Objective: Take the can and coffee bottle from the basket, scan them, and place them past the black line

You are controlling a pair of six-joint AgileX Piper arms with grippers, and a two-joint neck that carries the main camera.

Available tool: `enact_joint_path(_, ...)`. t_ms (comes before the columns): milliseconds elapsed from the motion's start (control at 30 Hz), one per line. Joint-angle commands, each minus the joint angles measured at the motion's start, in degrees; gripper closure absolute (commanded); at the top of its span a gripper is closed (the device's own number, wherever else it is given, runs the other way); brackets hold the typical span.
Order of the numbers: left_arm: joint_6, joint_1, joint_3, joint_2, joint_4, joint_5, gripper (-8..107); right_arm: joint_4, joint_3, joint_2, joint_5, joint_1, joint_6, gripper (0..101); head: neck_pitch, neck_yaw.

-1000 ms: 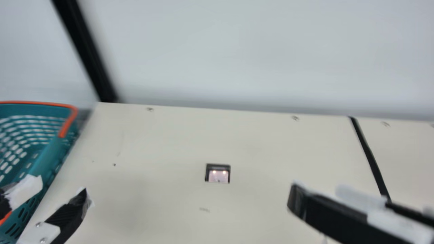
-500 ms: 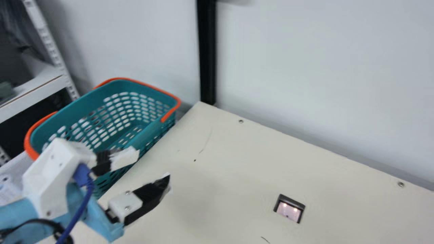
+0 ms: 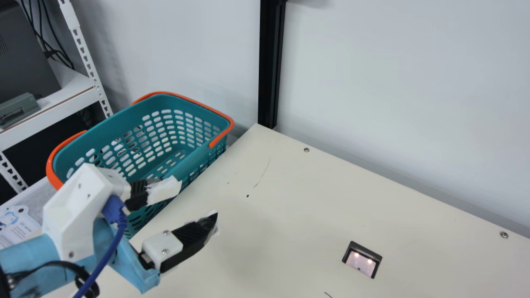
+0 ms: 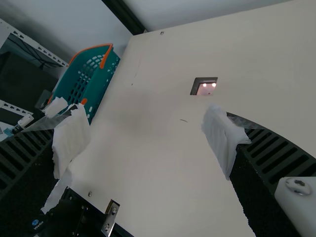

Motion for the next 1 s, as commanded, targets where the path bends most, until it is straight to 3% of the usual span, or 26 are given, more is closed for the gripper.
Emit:
enact_joint_path(0,-3.0,0.5,-1.1,1.0,1.3,-0.4,9,0.0,0.0,0.0,0.0,0.0,0.0,0,-1.5,1.3)
enact_joint_path(267,-10.5,9.1,-10.0,8.7,5.6,-0.4,9,0.0,0.0,0.0,0.0,0.0,0.0,0,-1.5,1.3)
enact_joint_path(600,-13.7,25.2,-23.9,24.3,13.5,5.7,9,0.0,0.0,0.0,0.0,0.0,0.0,0,-1.5,1.3)
enact_joint_path(967,-18.3,33.4,-39.1,45.1,29.4,14.3,9,0.0,0.0,0.0,0.0,0.0,0.0,0,-1.5,1.3)
